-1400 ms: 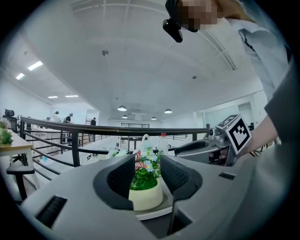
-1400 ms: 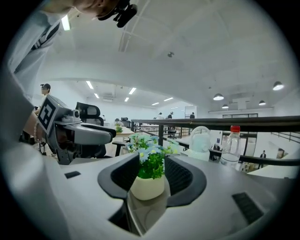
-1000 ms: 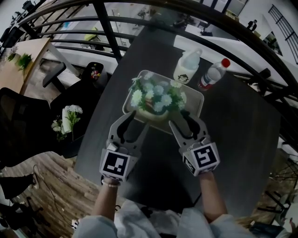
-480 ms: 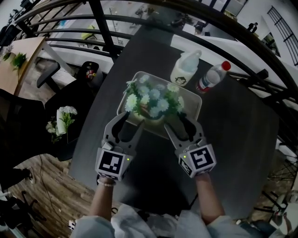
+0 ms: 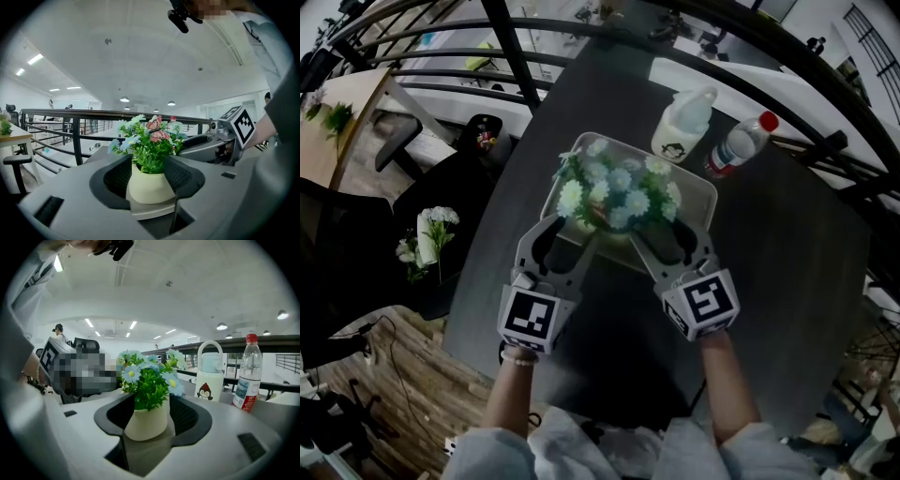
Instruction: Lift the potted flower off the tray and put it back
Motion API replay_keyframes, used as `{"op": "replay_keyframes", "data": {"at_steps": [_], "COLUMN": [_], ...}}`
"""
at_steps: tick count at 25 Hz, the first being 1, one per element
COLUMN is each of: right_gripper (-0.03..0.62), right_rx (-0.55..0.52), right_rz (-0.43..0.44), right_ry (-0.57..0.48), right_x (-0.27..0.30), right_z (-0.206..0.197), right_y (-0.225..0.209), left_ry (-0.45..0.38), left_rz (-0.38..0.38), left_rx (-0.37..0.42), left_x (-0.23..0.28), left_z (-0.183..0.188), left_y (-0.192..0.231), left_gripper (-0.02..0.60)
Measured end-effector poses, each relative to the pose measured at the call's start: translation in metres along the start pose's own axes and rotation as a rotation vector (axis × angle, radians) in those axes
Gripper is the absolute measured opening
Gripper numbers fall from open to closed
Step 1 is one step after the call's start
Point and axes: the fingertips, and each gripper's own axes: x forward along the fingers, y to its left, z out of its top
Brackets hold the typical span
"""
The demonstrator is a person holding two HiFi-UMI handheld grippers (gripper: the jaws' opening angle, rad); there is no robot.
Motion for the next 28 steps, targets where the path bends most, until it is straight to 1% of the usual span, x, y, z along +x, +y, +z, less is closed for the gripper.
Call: {"op": "replay_keyframes", "data": {"at_steps": [3, 6, 10, 17, 21, 23, 24, 28], "right_gripper": [0.225, 0.225, 0.225, 0.225, 0.199, 0.19, 0.171, 0.154], "right_rx": [0.018, 0.032, 0.016, -0.016, -0.014, -0.02, -0.024, -0.038], "right_rz": [-0.007, -0.015, -0.024, -0.001, -0.012, -0.013, -0.013, -0.013], "right_ry": [-0.002, 0.0, -0.005, -0.022, -0.036, -0.038, -0.038, -0.035], "right_x": [0.006, 0.01, 0.015, 0.027, 0.029, 0.029, 0.029, 0.028], "right_z": [-0.001, -0.004, -0.005, -0.001, 0.002, 0.002, 0.001, 0.001], "right_y": [-0.001, -0.003, -0.005, 0.0, -0.003, -0.002, -0.002, -0.001], "left_ry": [0.005, -0.018, -0.013, -0.003, 0.003, 0.011, 0.01, -0.01], "left_rz": [-0.003, 0.0, 0.0, 0.001, 0.002, 0.003, 0.003, -0.001], "left_rx": [-0.003, 0.015, 0.022, 0.027, 0.024, 0.016, 0.02, 0.042], "left_x": [0.006, 0.013, 0.023, 0.032, 0.034, 0.034, 0.035, 0.035], "left_z": [-0.004, -0.007, -0.008, -0.01, -0.012, -0.011, -0.01, -0.009], "left_y": [0.001, 0.005, 0.007, 0.007, 0.006, 0.005, 0.005, 0.003], "left_gripper": [0.209, 0.209, 0.209, 0.208, 0.207, 0.185, 0.176, 0.137]}}
